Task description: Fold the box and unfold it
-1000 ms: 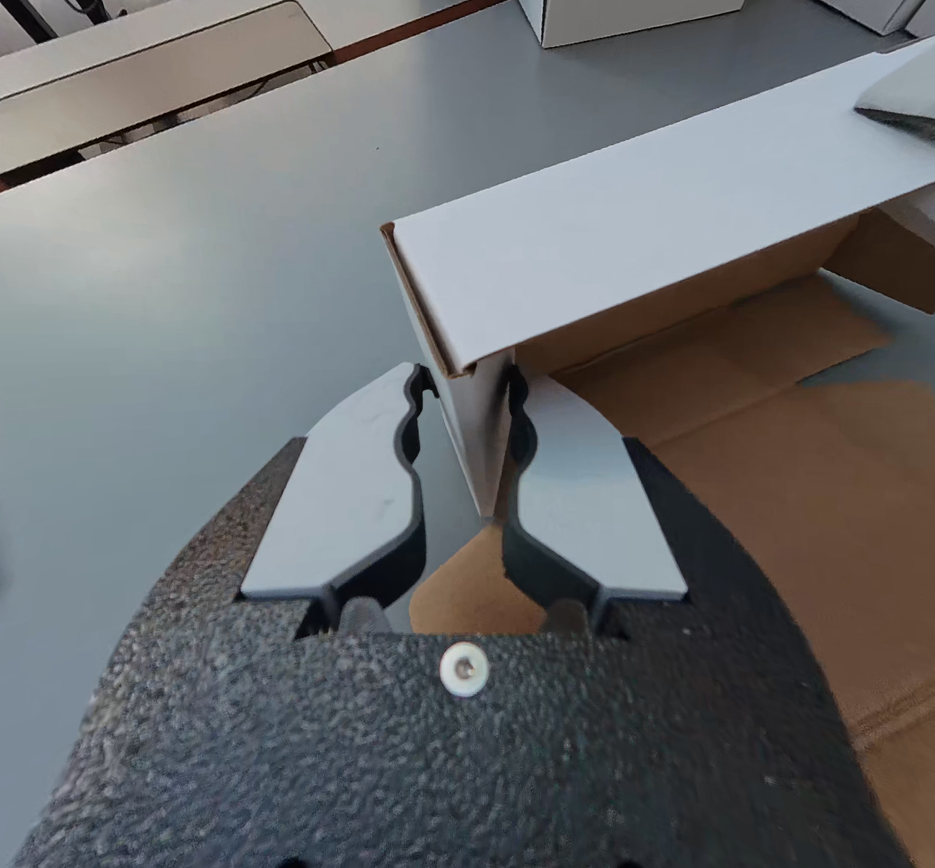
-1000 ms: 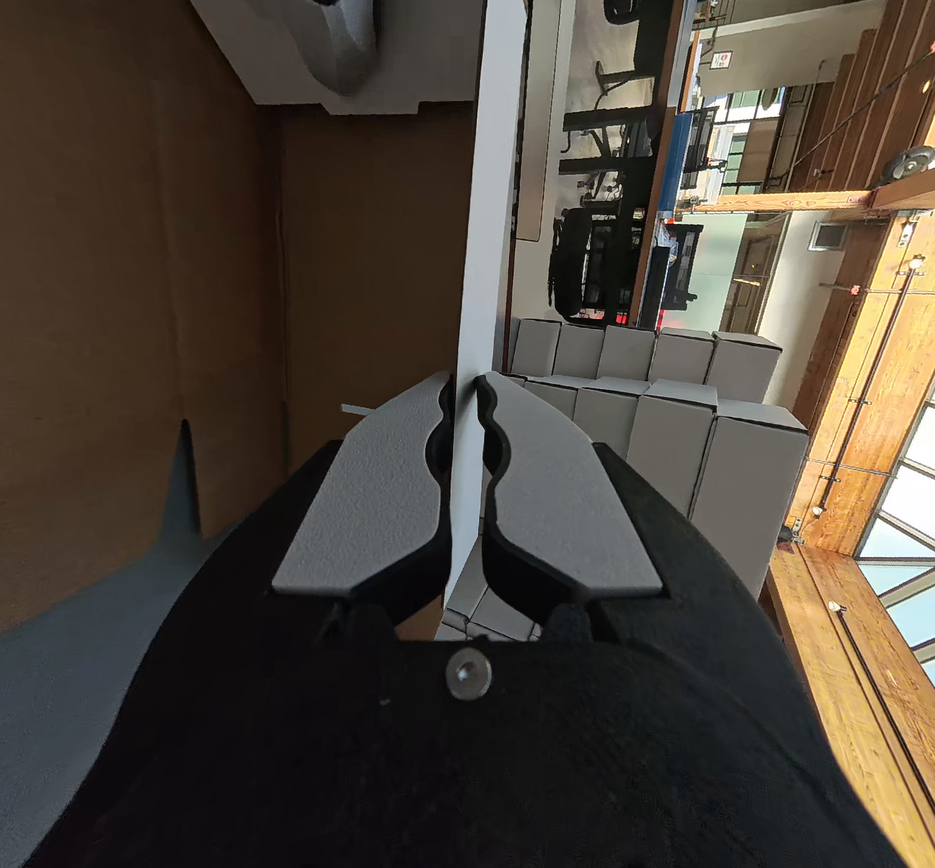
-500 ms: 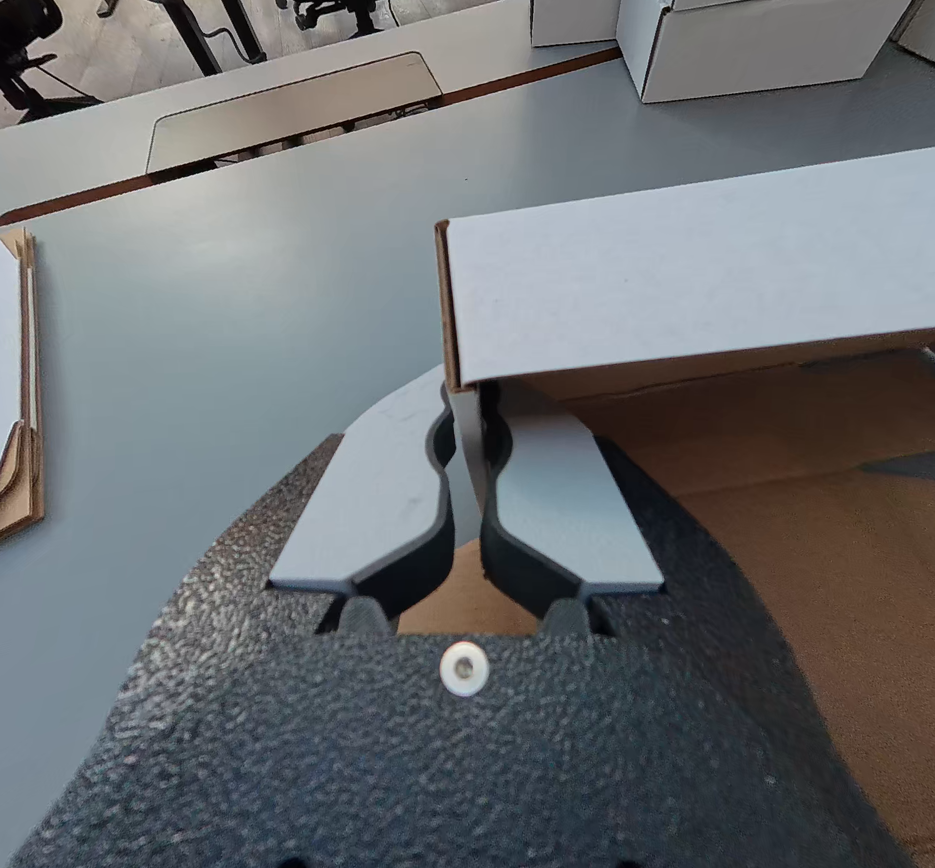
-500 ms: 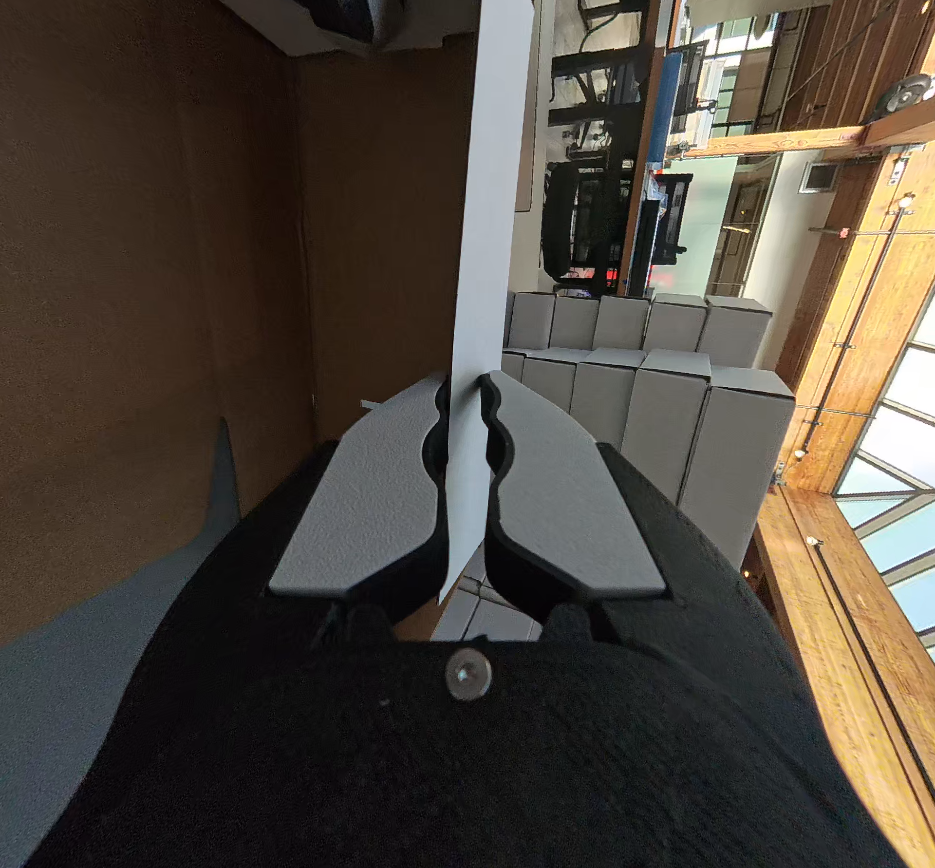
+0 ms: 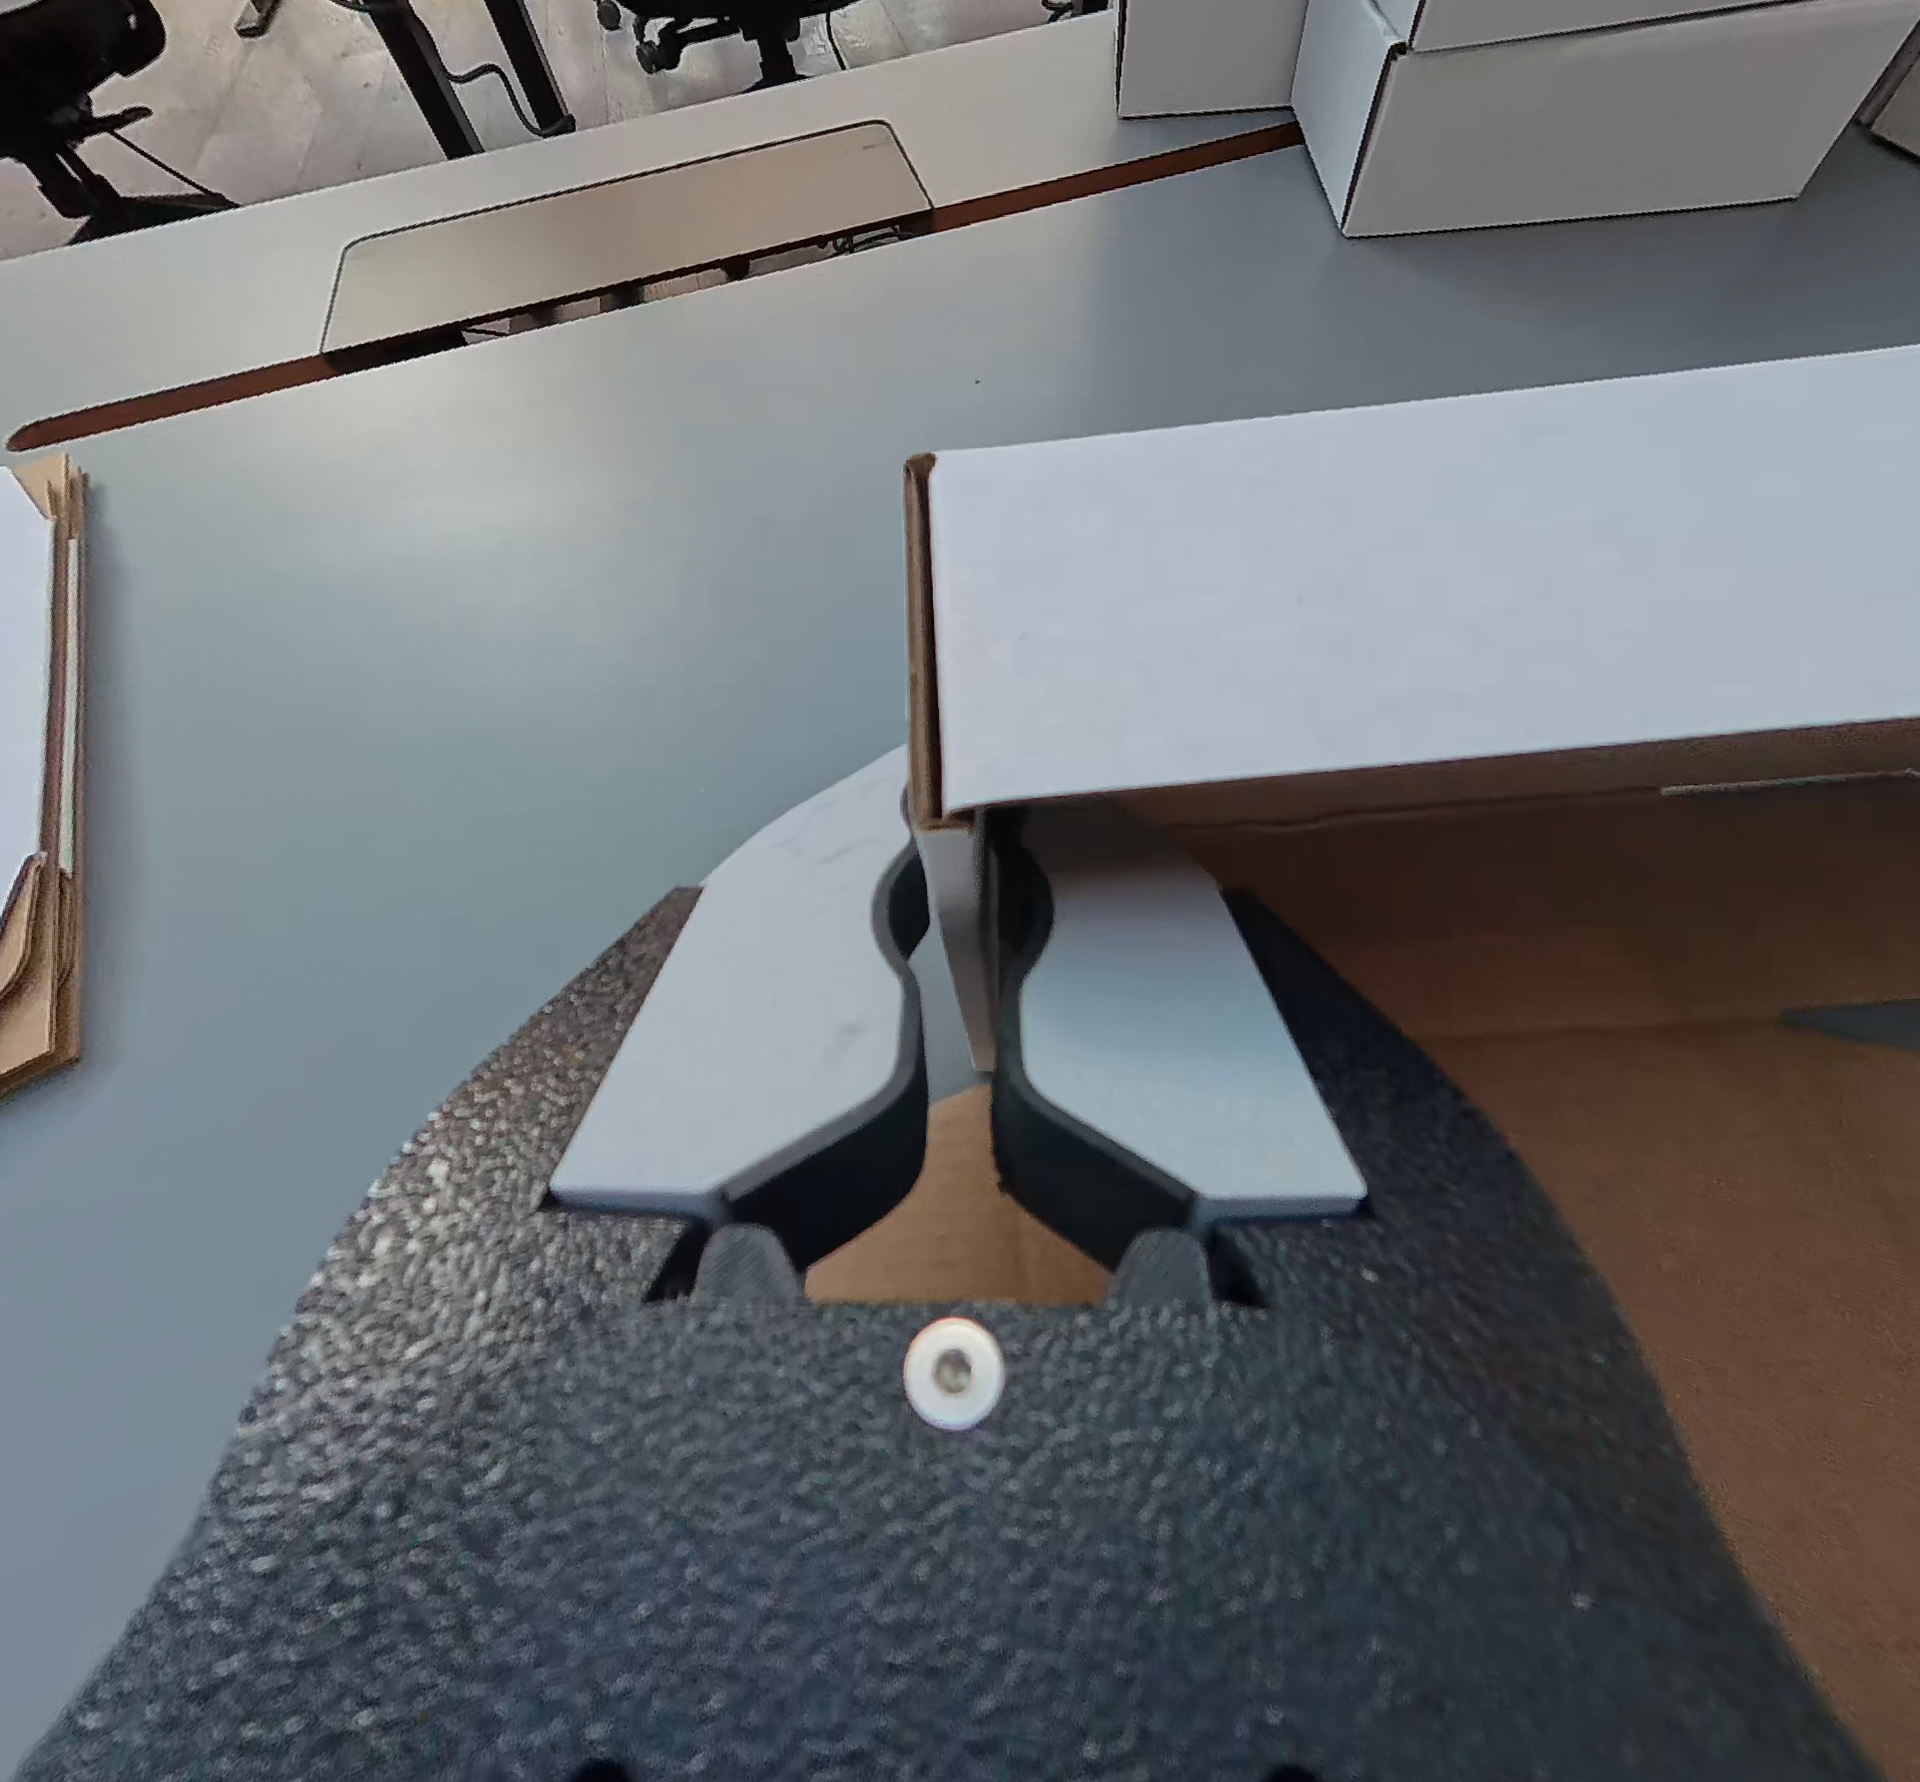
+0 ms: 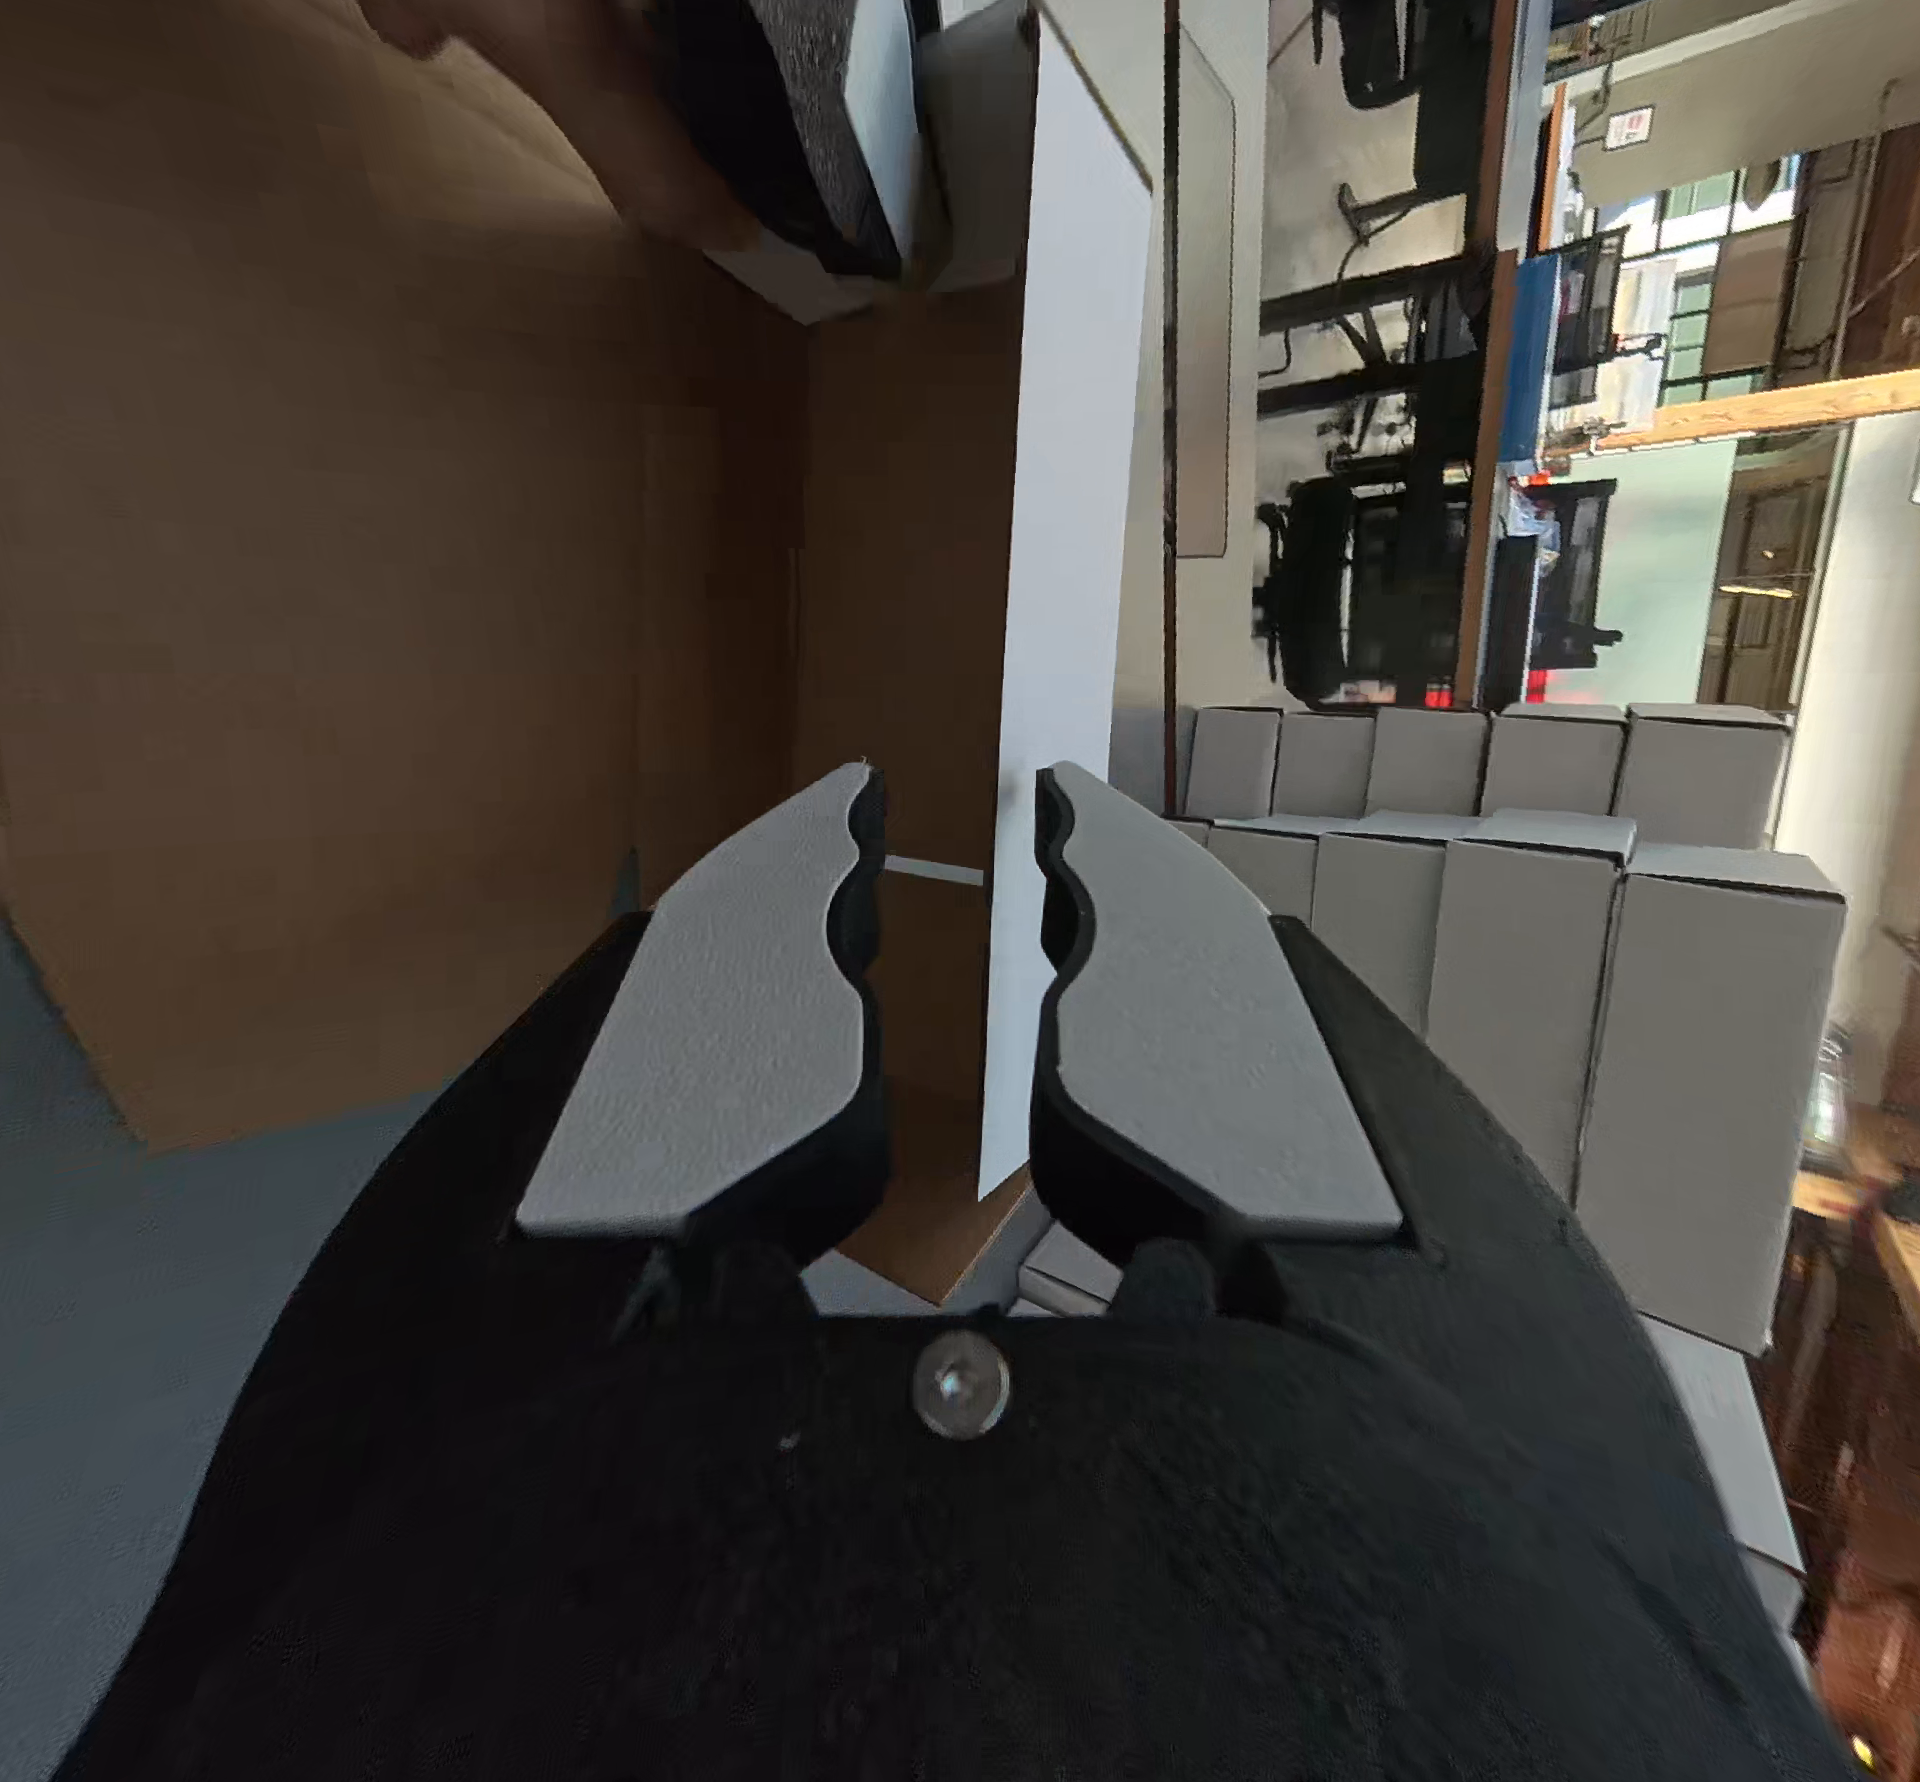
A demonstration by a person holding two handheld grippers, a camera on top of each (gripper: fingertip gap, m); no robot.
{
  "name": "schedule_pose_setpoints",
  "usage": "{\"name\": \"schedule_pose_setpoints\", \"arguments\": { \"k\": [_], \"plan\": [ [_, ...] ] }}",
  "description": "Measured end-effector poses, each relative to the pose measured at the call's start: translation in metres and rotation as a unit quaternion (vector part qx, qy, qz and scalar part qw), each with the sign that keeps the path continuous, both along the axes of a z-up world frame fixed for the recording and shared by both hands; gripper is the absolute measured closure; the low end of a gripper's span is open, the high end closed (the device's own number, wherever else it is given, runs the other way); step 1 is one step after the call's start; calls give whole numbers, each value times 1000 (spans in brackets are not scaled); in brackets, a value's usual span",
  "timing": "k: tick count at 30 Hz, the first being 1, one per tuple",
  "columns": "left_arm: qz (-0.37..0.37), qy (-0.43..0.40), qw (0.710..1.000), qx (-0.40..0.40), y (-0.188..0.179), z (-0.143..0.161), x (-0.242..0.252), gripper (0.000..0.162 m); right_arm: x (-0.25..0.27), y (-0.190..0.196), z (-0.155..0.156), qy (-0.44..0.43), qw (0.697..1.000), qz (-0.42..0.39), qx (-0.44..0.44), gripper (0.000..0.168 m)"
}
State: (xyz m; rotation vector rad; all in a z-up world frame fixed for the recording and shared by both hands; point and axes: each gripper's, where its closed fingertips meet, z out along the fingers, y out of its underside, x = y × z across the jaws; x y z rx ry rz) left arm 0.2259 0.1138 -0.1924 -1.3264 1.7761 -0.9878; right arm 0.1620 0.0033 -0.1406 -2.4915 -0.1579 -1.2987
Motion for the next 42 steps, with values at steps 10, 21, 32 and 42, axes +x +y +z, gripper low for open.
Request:
{"name": "schedule_pose_setpoints", "arguments": {
  "k": [10, 21, 32, 42],
  "plan": [
    [-3, 6, 1000, -13, 0, -1, 0, 155, 29, 48, 41, -93, 991, 16, 98, 168],
    [-5, 11, 1000, -18, 0, -2, 0, 155, 35, 50, 2, -61, 997, -30, 41, 168],
    [53, -38, 997, -37, 30, 25, -3, 155, 16, -5, 65, -220, 961, -89, 143, 168],
    [91, -74, 992, -36, 52, 64, -6, 154, 28, -17, 41, -179, 966, -136, 124, 168]
  ]
}}
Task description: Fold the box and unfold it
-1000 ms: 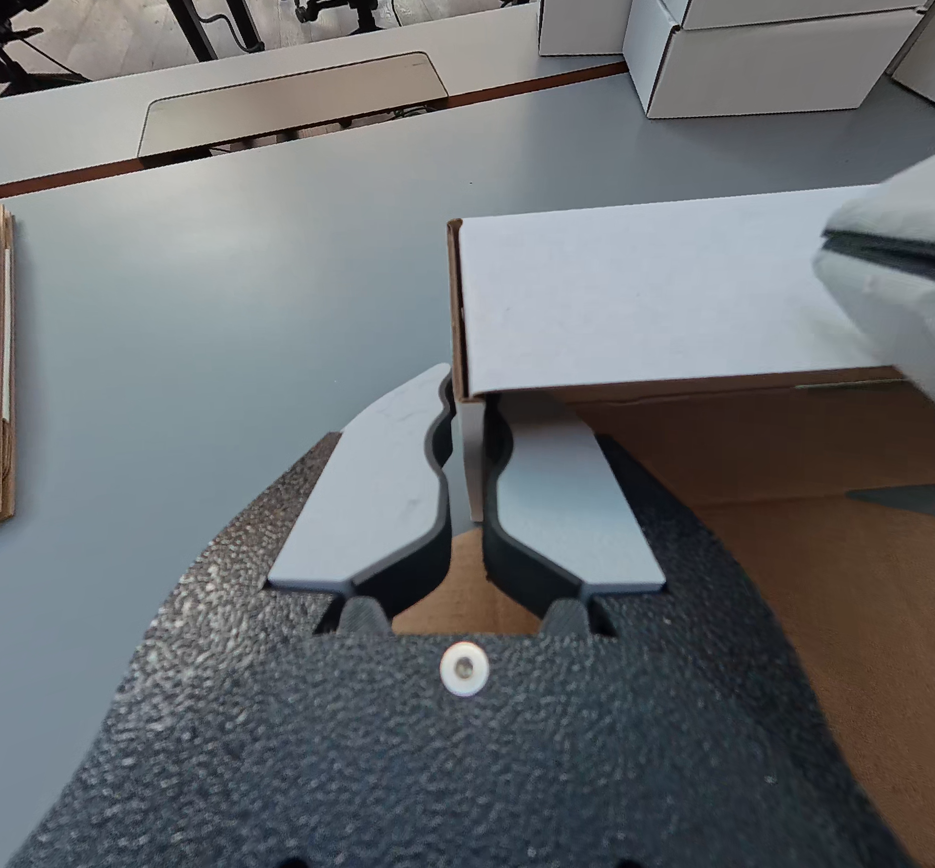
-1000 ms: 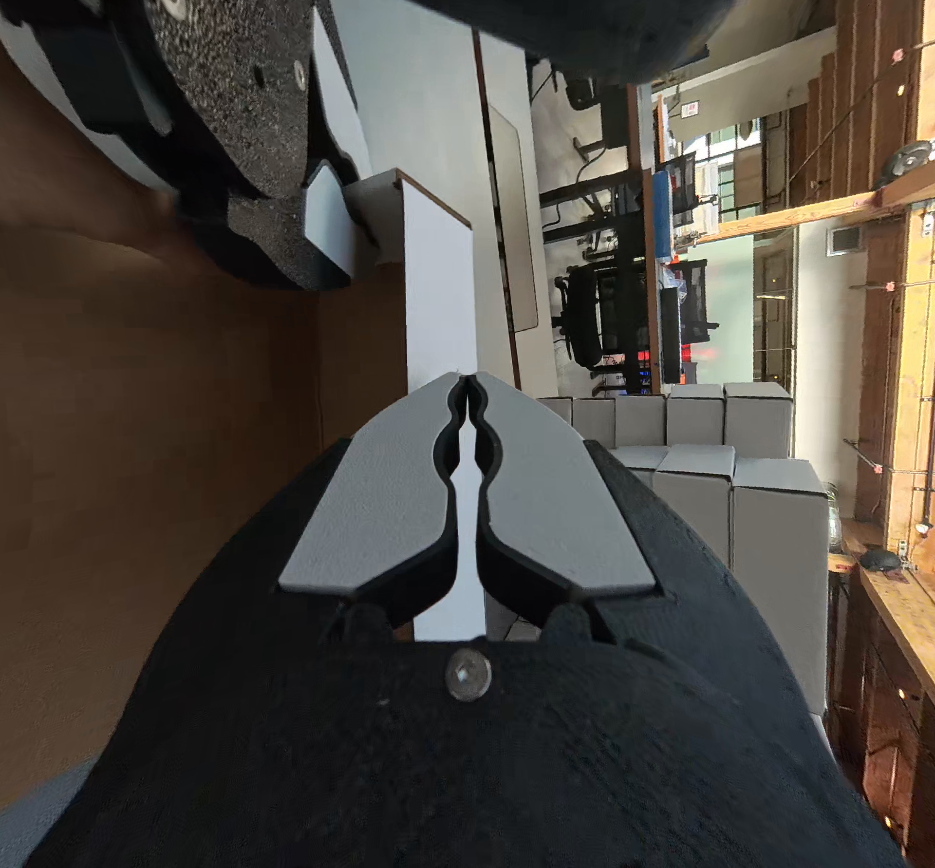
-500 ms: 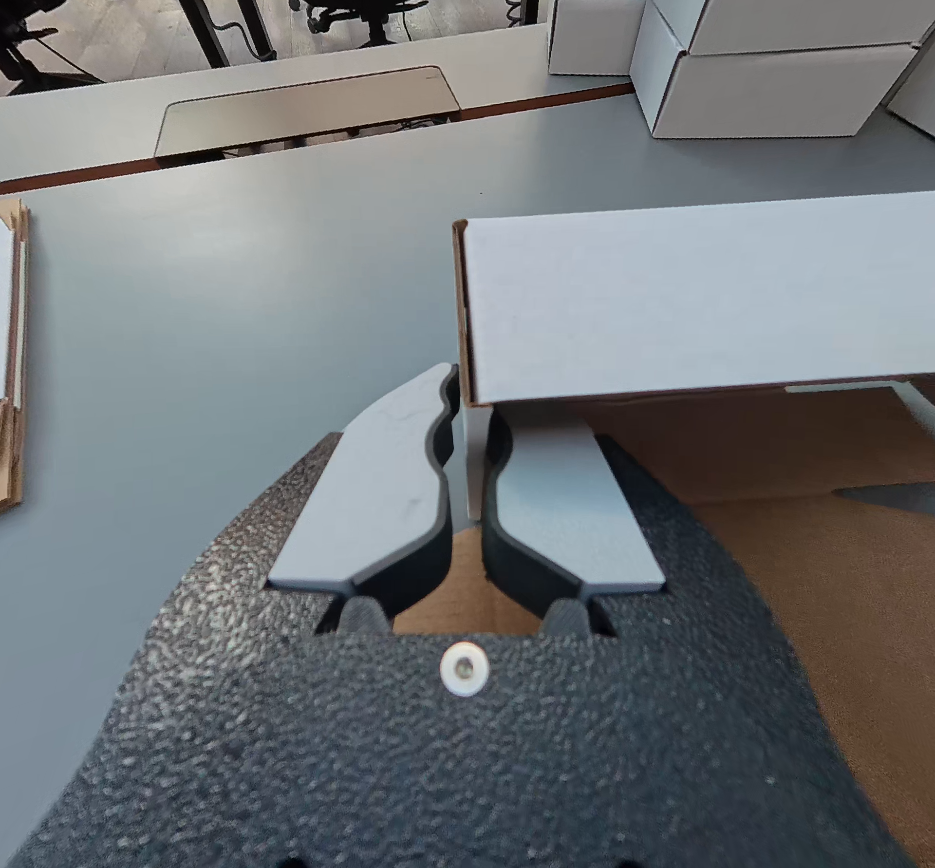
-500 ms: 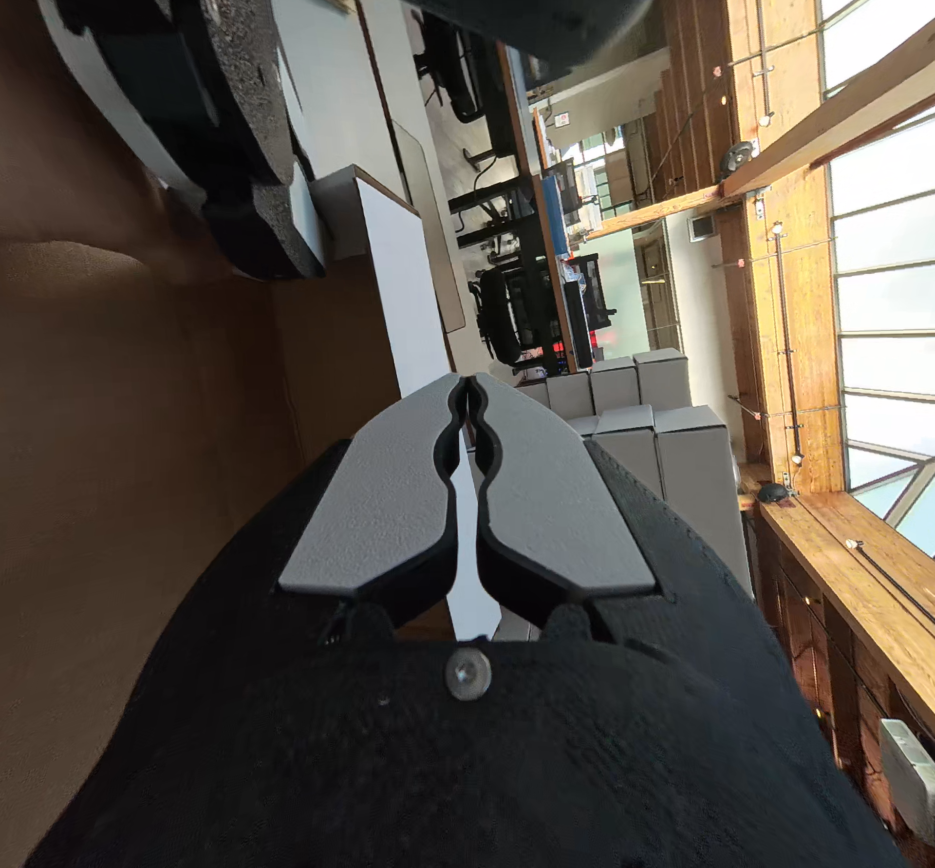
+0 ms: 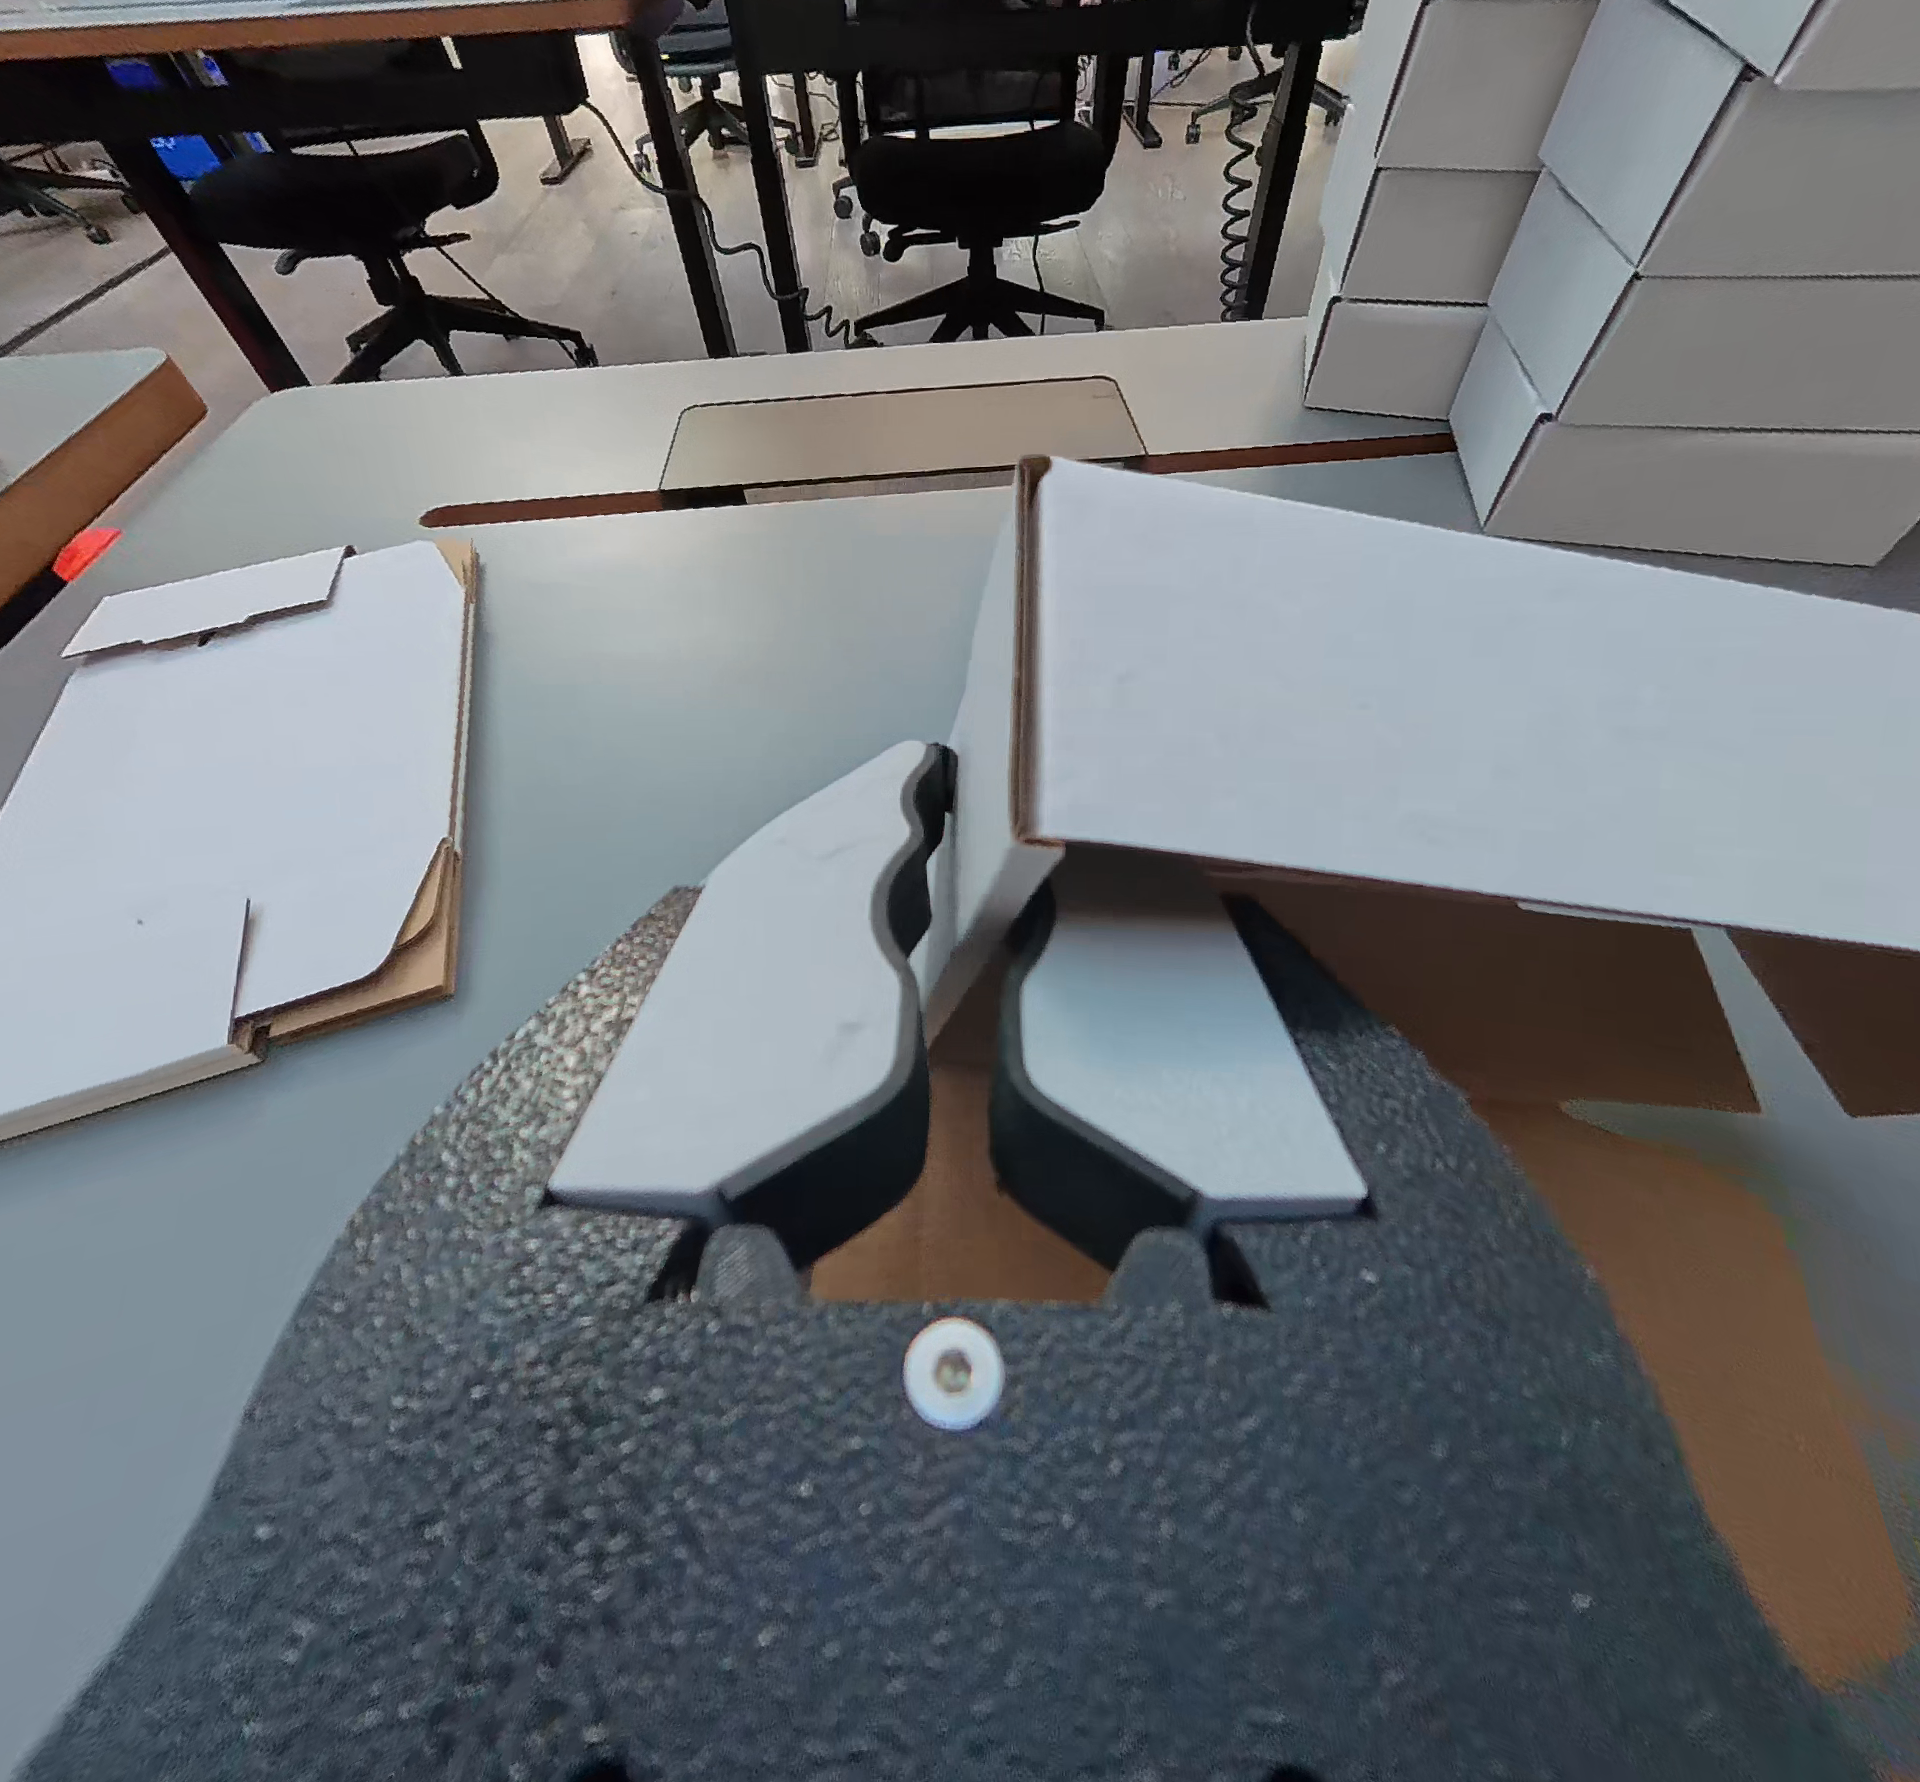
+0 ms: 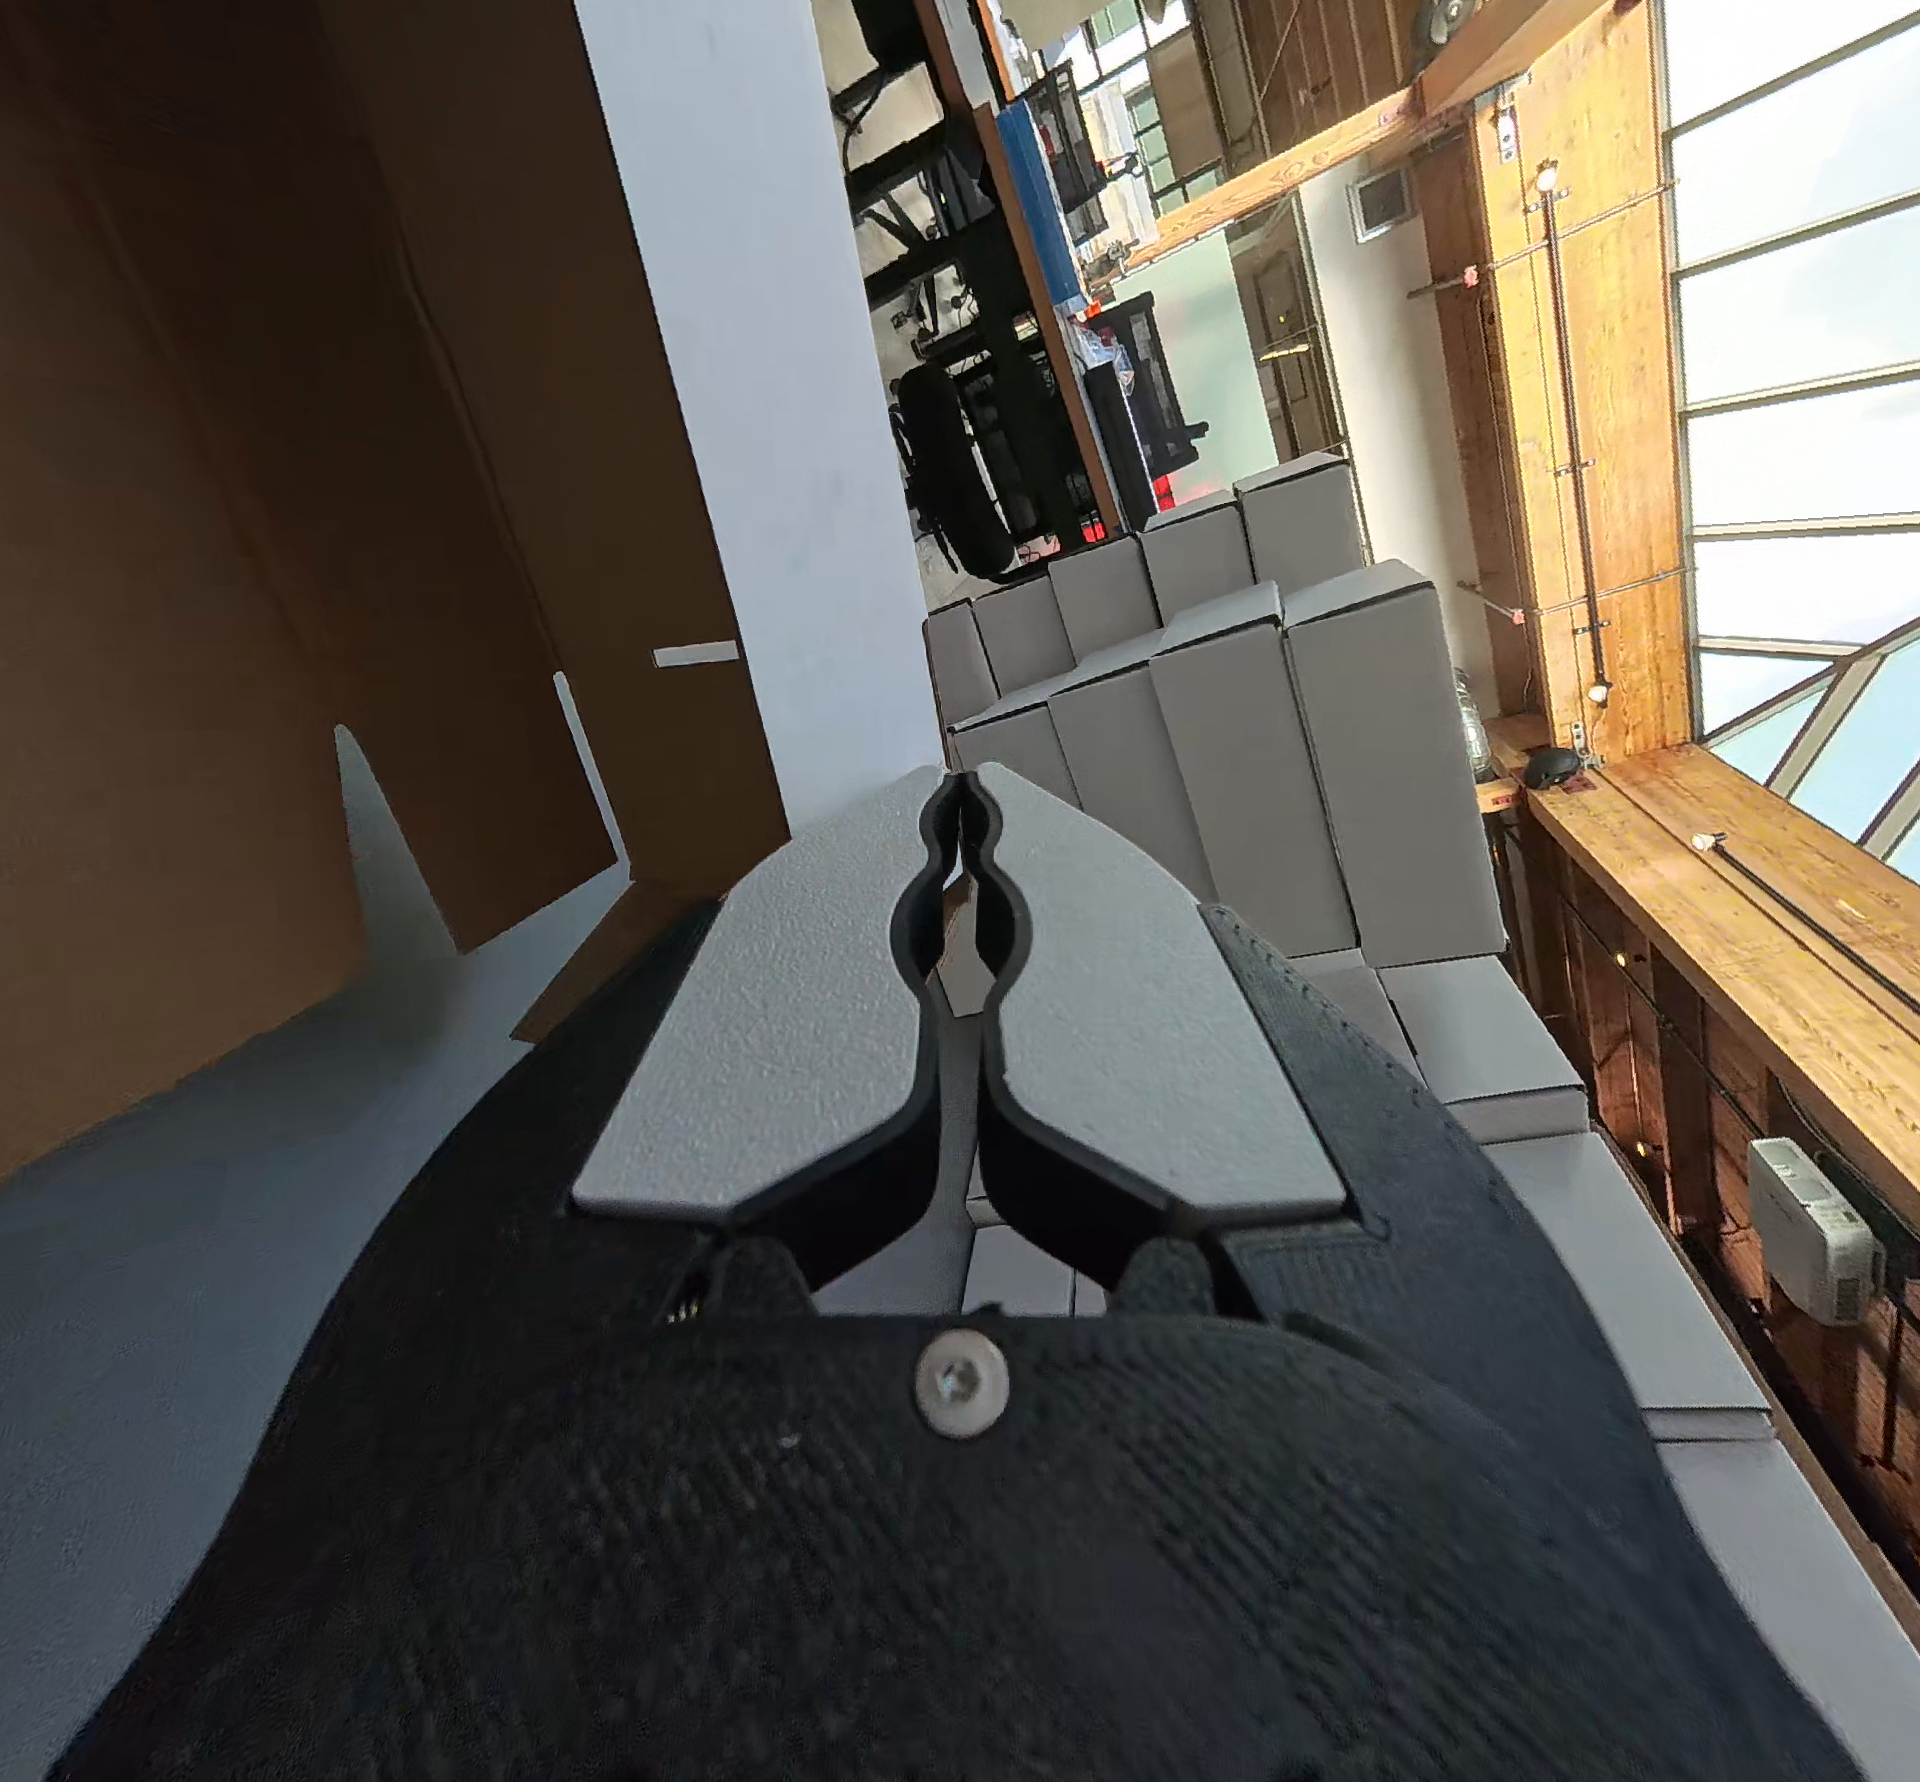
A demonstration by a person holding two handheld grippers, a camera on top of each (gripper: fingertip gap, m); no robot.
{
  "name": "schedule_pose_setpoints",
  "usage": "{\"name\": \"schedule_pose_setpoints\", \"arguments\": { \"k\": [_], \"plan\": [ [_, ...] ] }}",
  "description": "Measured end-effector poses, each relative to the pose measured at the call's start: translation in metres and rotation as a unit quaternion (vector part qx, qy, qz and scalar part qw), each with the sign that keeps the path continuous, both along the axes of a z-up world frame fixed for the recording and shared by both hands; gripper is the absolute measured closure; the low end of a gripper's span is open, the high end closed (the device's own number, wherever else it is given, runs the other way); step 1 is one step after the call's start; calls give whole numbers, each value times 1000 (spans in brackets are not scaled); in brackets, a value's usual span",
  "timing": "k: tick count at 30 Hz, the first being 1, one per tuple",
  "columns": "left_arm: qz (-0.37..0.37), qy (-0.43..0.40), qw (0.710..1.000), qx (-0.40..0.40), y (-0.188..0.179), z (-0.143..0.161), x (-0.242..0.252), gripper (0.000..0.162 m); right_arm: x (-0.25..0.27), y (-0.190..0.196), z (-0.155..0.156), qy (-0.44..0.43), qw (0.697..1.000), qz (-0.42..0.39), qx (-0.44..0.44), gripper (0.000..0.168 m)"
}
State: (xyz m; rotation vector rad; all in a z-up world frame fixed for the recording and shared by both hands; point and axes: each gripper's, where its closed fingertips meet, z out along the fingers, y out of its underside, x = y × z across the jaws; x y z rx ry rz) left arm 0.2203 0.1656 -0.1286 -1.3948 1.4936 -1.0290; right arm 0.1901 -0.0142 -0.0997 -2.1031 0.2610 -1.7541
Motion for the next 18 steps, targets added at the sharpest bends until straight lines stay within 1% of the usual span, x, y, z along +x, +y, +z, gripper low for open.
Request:
{"name": "schedule_pose_setpoints", "arguments": {
  "k": [1, 5, 9, 12, 13, 15, 18],
  "plan": [
    [3, 0, 1000, -4, 3, 3, 0, 157, -1, 2, -2, 1, 1000, 0, -2, 168],
    [11, -2, 1000, 2, 12, 11, -1, 156, -5, 11, -6, -4, 1000, 4, -11, 168],
    [6, 7, 1000, -4, 15, 9, -1, 156, -14, 17, -9, -24, 999, 6, -23, 168],
    [0, 16, 999, -36, 13, 6, 0, 156, -13, 15, -14, -19, 1000, -3, -6, 168],
    [1, 18, 999, -46, 14, 6, 2, 153, -13, 17, -18, -11, 1000, -6, -1, 168],
    [0, 18, 997, -71, 13, 9, 4, 154, -16, 20, -18, -21, 1000, -17, -5, 168],
    [-1, 18, 998, -65, 14, 14, 6, 153, -18, 22, -16, -21, 999, -28, 3, 168]
  ]
}}
